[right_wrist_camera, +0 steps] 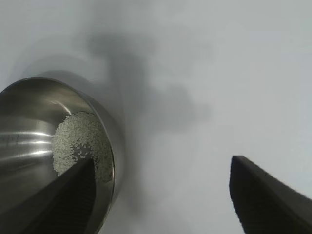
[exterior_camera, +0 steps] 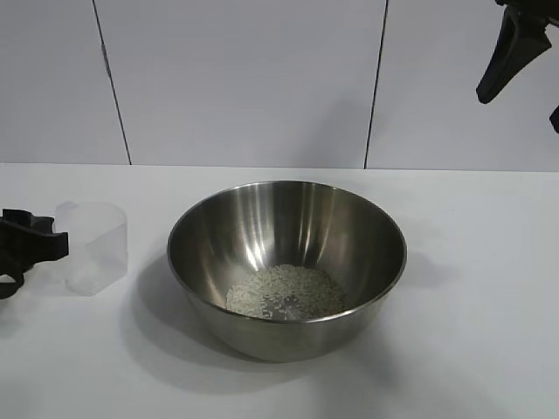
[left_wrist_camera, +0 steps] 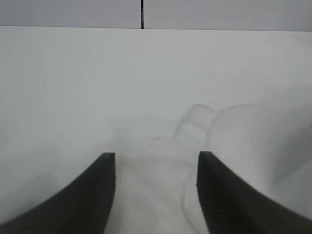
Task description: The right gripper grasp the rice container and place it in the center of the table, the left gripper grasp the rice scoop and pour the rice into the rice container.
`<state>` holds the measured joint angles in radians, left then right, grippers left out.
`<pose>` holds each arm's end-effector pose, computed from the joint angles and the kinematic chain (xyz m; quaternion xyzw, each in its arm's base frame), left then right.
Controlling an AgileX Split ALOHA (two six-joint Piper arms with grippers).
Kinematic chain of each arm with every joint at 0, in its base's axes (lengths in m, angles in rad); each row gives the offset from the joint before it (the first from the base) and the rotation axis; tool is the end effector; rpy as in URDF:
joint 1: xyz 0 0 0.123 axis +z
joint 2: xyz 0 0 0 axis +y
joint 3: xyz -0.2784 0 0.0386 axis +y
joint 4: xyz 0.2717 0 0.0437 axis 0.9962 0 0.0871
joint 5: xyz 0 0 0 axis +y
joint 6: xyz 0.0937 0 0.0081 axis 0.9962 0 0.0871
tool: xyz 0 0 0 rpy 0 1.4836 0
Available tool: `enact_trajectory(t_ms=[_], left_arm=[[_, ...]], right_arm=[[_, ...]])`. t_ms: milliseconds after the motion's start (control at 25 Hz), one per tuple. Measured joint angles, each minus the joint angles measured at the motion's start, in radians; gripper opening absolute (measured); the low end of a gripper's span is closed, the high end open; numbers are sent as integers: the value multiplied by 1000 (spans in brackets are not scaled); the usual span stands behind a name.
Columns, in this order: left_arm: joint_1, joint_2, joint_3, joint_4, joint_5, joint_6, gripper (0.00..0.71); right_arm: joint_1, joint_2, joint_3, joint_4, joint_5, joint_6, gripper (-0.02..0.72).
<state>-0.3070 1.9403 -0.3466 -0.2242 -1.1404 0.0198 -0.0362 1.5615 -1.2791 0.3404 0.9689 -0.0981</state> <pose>0.2533 -0.0604 0.0621 0.0384 0.8236 -0.0238 0.5654 0.3478 0.0133 0.2860 0.0358 0.9668 0.1424 0.2091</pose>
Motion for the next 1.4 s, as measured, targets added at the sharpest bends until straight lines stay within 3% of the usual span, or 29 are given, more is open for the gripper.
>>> enact_trajectory(t_ms=[440,760,840,920,1120,1160,1400], left_arm=[[0,-9,105,-62,-8,-14,454],[2,-283,147,8,30,-98,445],[2,-386,120,21,160,-115,444],[2,-502,62,35,364,-122,444],[2,-681,-216,136,1004,-128,444],[2,-689,-304,147,1148,-129,444],[2,-601,-695,132,1729,-129,444]], right_arm=[[0,0,0,0,-1,0,523],[0,0,0,0,-2,0,523],[0,0,0,0,-2,0,523],[0,0,0,0,-1,-1,523],[0,0,0,0,-1,-3,523],[0,0,0,0,-1,-3,523],[0,0,0,29,35,-39,523]])
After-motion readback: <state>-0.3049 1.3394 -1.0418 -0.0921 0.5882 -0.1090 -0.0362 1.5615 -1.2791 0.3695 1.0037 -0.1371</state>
